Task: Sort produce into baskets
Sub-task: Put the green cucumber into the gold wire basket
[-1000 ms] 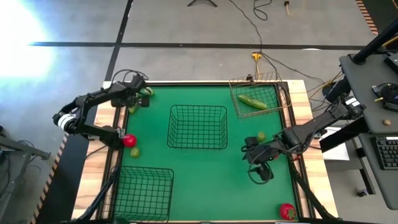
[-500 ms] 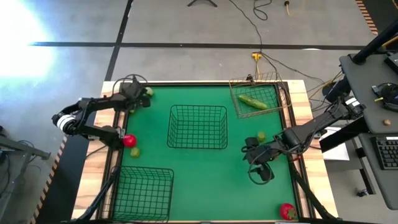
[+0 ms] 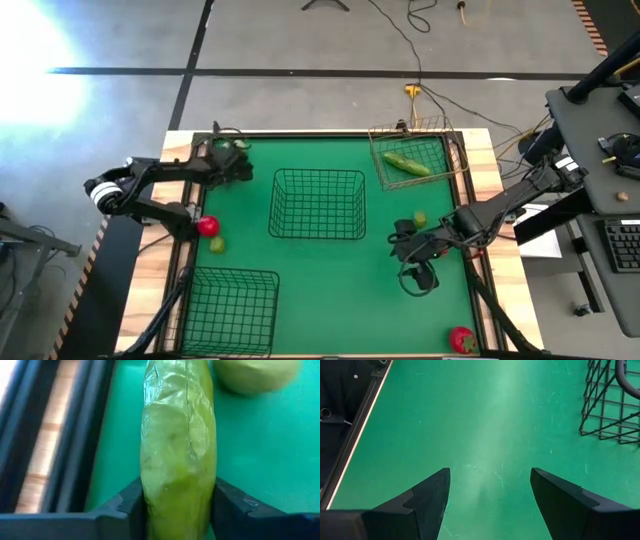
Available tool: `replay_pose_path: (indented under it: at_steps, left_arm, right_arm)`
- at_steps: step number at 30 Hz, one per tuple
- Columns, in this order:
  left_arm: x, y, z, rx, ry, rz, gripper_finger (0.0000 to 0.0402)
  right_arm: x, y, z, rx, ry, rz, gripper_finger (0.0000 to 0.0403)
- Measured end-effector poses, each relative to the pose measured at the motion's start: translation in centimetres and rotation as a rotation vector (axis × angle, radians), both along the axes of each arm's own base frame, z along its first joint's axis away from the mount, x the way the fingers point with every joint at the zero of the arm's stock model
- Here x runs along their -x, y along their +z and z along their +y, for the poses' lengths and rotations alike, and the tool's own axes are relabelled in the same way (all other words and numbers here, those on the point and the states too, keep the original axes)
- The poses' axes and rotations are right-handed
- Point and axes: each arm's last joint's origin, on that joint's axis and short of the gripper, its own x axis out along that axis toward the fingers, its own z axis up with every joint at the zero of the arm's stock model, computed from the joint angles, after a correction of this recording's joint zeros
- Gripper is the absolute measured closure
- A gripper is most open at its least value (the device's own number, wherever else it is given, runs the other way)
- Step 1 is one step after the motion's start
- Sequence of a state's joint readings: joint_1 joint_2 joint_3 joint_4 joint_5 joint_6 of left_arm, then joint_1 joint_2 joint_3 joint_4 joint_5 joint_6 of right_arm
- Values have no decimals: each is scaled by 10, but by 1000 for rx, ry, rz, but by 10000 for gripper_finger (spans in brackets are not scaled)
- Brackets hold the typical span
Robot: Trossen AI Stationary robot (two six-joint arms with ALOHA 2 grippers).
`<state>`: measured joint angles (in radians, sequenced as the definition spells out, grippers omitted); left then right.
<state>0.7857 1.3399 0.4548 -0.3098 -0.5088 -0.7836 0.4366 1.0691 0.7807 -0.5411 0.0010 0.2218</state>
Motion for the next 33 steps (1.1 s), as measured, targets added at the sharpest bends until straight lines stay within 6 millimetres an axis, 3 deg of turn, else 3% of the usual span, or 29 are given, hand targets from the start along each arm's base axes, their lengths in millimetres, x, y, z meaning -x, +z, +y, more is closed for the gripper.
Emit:
replay_pose_path:
  at_steps: [4, 8, 13, 18, 22, 27, 33]
  left_arm:
    - [-10, 3, -10, 6, -73, -23, 259]
    - [-21, 20, -27, -30, -177, -93, 258]
    - [-37, 79, -52, -163, -334, -172, 256]
    - [-47, 144, -85, -279, -541, -254, 256]
    - [-67, 175, -125, -359, -803, -407, 256]
    - [-103, 188, -178, -482, -1086, -594, 256]
    - [-148, 170, -225, -503, -1272, -705, 256]
  right_arm:
    - [0, 0, 0, -11, -16, 6, 133]
    - [0, 2, 0, -30, -49, 23, 133]
    - [1, 19, -2, 1, -82, 45, 133]
    - [-1, 49, -6, 105, -172, -15, 133]
    - [-1, 76, -10, 180, -250, -83, 133]
    - [5, 105, -14, 217, -318, -117, 133]
    - [20, 117, -3, 218, -359, -99, 142]
